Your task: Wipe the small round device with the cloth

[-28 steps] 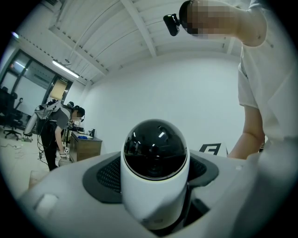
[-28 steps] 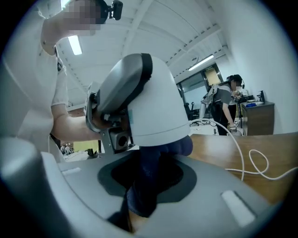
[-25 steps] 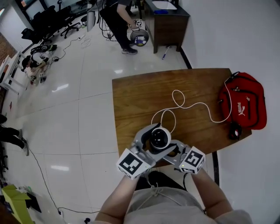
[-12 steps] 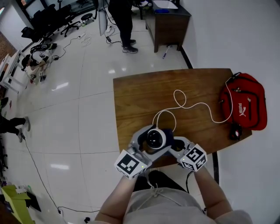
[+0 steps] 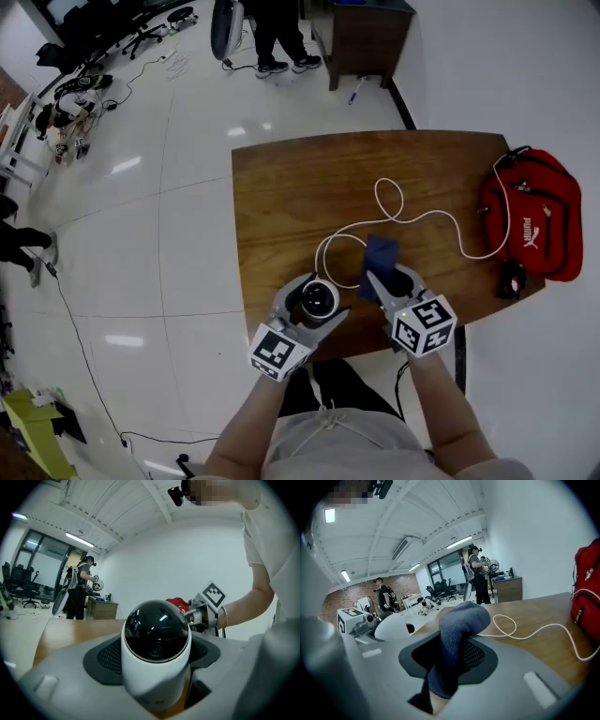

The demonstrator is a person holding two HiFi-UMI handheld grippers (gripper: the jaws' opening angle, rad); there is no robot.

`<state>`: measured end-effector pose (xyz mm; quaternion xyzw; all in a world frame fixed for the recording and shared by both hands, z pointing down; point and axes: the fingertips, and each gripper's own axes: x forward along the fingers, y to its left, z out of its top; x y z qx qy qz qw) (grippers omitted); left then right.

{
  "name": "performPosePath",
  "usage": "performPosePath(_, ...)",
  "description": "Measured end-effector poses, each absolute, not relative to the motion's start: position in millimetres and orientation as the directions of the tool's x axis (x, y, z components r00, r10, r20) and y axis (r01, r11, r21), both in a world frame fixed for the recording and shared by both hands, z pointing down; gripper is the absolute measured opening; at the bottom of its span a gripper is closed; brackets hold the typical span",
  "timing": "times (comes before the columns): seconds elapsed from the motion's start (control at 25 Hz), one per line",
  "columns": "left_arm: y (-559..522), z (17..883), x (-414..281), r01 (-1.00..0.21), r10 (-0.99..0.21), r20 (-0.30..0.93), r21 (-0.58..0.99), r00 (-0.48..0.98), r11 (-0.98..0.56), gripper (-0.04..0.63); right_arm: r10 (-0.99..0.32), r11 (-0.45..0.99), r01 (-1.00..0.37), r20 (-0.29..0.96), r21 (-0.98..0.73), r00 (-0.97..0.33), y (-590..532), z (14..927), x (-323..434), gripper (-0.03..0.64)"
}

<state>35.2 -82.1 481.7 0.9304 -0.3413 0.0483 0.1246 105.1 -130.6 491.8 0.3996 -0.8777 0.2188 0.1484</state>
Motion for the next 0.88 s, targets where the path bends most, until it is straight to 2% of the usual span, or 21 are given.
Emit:
performPosePath(0.36, -92.3, 532.9, 48.1, -0.662, -0.621, 0.245, 0.148, 0.744, -0.735, 0.380, -0.598, 0.630, -0.709, 0.383, -0.317, -0.704, -146.7, 509.0, 83.8, 0.108)
performPosePath(0.64, -93.9, 549.4, 44.7, -0.703, -0.652, 0.274, 0.165, 0.707, -0.692, 0.380, -0.563, 0.636, -0.686, 0.395, -0.354, -0.726, -143.6, 519.2, 80.3, 0.107)
performPosePath(0.88, -88.7, 556.8, 44.3, -0.700, -0.634, 0.321, 0.157, 0.704, -0.697, 0.383, -0.544, 0.651, -0.674, 0.405, -0.348, -0.735, -135.3, 521.0, 77.8, 0.108)
